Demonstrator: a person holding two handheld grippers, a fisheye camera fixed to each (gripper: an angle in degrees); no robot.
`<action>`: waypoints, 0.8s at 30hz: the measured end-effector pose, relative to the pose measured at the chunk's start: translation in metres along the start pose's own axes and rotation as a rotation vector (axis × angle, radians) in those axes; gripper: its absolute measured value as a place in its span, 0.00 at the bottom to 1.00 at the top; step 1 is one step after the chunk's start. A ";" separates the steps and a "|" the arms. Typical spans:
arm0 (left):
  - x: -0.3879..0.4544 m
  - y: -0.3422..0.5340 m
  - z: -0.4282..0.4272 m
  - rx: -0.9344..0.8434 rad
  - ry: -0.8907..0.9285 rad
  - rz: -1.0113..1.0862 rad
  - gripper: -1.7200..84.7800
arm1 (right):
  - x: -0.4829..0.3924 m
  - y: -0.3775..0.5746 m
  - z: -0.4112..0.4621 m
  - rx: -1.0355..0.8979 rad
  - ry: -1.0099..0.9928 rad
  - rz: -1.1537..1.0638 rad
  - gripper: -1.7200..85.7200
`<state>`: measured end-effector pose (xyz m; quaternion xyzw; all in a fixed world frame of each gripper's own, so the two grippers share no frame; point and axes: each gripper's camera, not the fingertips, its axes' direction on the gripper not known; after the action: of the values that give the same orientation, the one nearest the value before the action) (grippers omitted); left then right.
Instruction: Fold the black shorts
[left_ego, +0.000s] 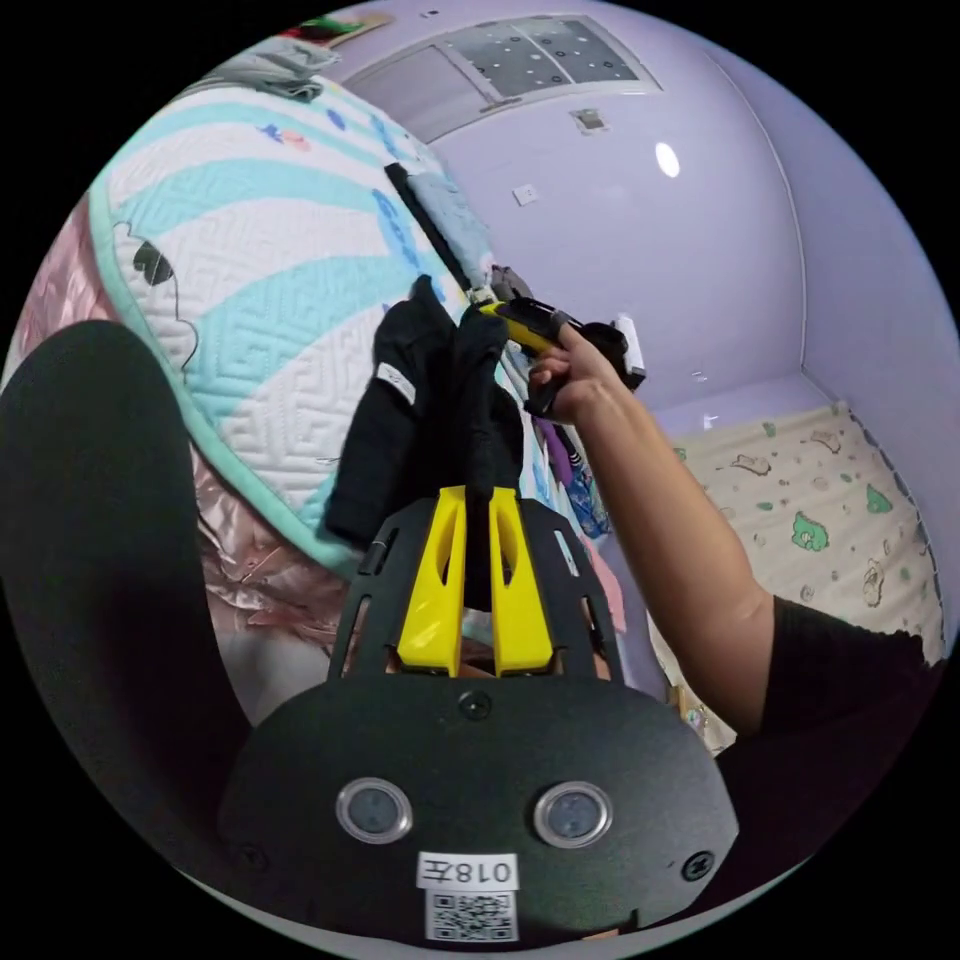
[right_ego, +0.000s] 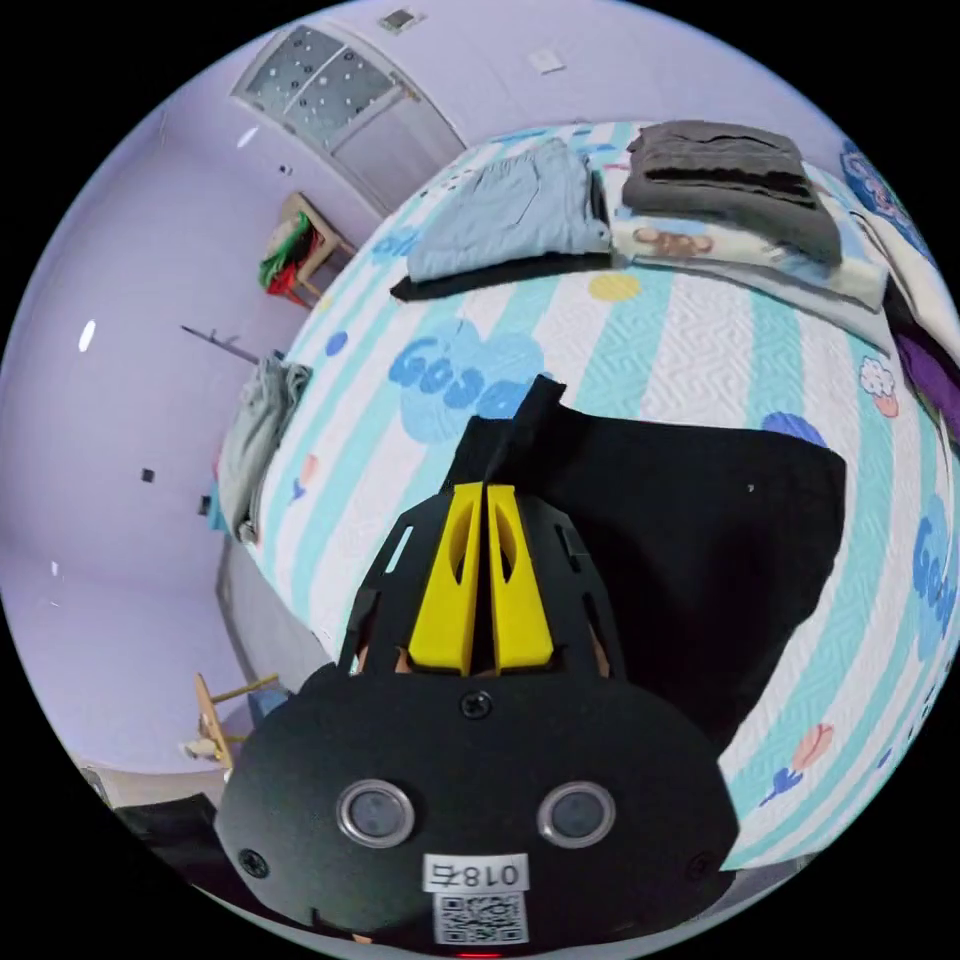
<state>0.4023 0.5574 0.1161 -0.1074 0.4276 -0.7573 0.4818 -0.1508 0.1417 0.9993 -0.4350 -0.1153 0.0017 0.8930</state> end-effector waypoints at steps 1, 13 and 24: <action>-0.012 -0.001 0.002 -0.006 0.015 -0.012 0.06 | -0.008 0.000 0.012 -0.001 0.011 -0.006 0.02; -0.085 0.001 0.017 -0.051 0.032 -0.090 0.06 | -0.053 0.000 0.081 -0.063 0.079 -0.121 0.05; -0.074 -0.016 -0.036 0.178 -0.174 0.201 0.08 | 0.039 0.058 -0.032 0.169 -0.262 -0.180 0.15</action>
<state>0.4096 0.6405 0.1246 -0.0861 0.3242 -0.7280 0.5978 -0.1001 0.1567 0.9435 -0.3424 -0.2683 -0.0119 0.9004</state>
